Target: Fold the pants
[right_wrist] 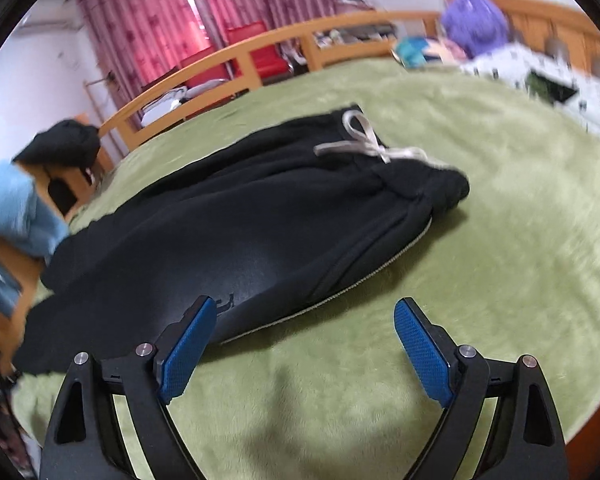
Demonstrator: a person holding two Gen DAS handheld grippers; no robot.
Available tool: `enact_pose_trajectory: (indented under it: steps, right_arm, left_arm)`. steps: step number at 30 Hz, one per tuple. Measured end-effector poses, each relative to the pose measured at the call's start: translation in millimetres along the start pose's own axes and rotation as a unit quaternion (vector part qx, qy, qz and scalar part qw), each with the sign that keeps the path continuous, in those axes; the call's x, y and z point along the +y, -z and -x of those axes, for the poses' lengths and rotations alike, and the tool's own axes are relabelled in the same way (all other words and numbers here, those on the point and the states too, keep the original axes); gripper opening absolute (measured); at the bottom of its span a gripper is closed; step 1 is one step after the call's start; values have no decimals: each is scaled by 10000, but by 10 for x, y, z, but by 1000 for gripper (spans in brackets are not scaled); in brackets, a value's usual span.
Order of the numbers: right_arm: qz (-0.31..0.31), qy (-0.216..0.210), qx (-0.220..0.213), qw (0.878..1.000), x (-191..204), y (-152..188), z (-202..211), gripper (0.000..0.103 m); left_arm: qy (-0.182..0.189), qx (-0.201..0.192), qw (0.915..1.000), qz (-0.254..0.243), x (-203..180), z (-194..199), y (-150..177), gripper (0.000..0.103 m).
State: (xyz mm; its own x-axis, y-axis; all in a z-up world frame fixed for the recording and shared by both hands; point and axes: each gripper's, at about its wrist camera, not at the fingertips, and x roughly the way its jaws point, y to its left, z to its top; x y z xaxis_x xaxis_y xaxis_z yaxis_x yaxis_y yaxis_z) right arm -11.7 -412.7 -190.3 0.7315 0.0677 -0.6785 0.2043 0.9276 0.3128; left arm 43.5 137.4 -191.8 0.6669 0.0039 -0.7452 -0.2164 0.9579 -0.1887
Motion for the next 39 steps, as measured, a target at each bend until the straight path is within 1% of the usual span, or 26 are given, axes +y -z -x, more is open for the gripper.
enact_pose_trajectory:
  steps: [2, 4, 6, 8, 10, 12, 15, 16, 17, 18, 19, 20, 21, 22, 23, 24, 26, 28, 32, 33, 36, 39]
  right_arm:
    - [-6, 77, 101, 9999, -15, -38, -134, 90]
    - [8, 153, 164, 9997, 5, -39, -260, 90]
    - [-120, 115, 232, 9996, -8, -38, -394, 90]
    - [-302, 13, 320, 9990, -13, -23, -553, 90]
    - [-410, 11, 401, 9984, -4, -25, -745, 90]
    - [-482, 50, 469, 9977, 30, -23, -929, 91]
    - [-567, 252, 218, 9978, 75, -73, -1051, 90]
    - [-597, 236, 164, 9978, 84, -107, -1085, 81]
    - [-636, 276, 137, 9975, 82, -135, -1108, 62]
    - [-658, 464, 113, 9967, 69, -152, -1130, 49]
    - [-672, 637, 94, 9957, 40, -157, -1135, 24]
    - [-767, 473, 96, 9959, -7, -152, -1126, 21]
    - [-942, 246, 71, 9952, -88, -136, -1083, 20]
    - [-1057, 109, 45, 9943, -146, -114, -1033, 15]
    - [-1116, 38, 4, 9937, -193, -88, -974, 12]
    - [-1109, 42, -29, 9938, -217, -69, -920, 10]
    - [-1001, 218, -146, 9946, -247, -12, -774, 8]
    - [-988, 348, -240, 9942, -306, 23, -613, 7]
    - [-1428, 167, -204, 9894, -633, 30, -290, 7]
    - [-1456, 166, -192, 9890, -683, 1, -243, 7]
    - [-1273, 220, -231, 9913, -701, 4, 41, 7]
    - [-1088, 195, -279, 9935, -702, 19, 276, 7]
  left_arm:
    - [24, 62, 9997, 240, 121, -151, -28, 103]
    - [132, 154, 9984, 529, 245, -308, -46, 103]
    - [129, 239, 9967, 768, 359, -458, -43, 103]
    - [120, 233, 9962, 825, 412, -559, -56, 103]
    - [90, 125, 9970, 760, 415, -598, -77, 103]
    - [25, 110, 9973, 719, 399, -663, -129, 103]
    - [14, 136, 9964, 840, 409, -766, -229, 103]
    - [37, 123, 9957, 917, 448, -796, -274, 100]
    - [41, 98, 9946, 1032, 470, -808, -313, 97]
    - [-9, 67, 9934, 1142, 491, -808, -329, 87]
    - [-47, 51, 9927, 1206, 514, -821, -354, 68]
    - [-104, 49, 9922, 1243, 529, -818, -372, 59]
    - [-129, 51, 9925, 1215, 546, -828, -393, 37]
    - [-102, 56, 9932, 1157, 544, -808, -400, 14]
    - [49, 70, 9941, 1081, 552, -769, -398, 10]
    - [154, 79, 9941, 1067, 563, -729, -387, 10]
    - [349, 49, 9942, 1016, 531, -577, -333, 9]
    - [416, 32, 9957, 833, 451, -451, -293, 9]
    - [589, 47, 9965, 584, 295, -139, -92, 9]
    - [660, 48, 9963, 543, 273, -53, -25, 9]
    - [681, 21, 9966, 459, 260, 138, 98, 9]
    - [779, 1, 9954, 560, 319, 337, 195, 9]
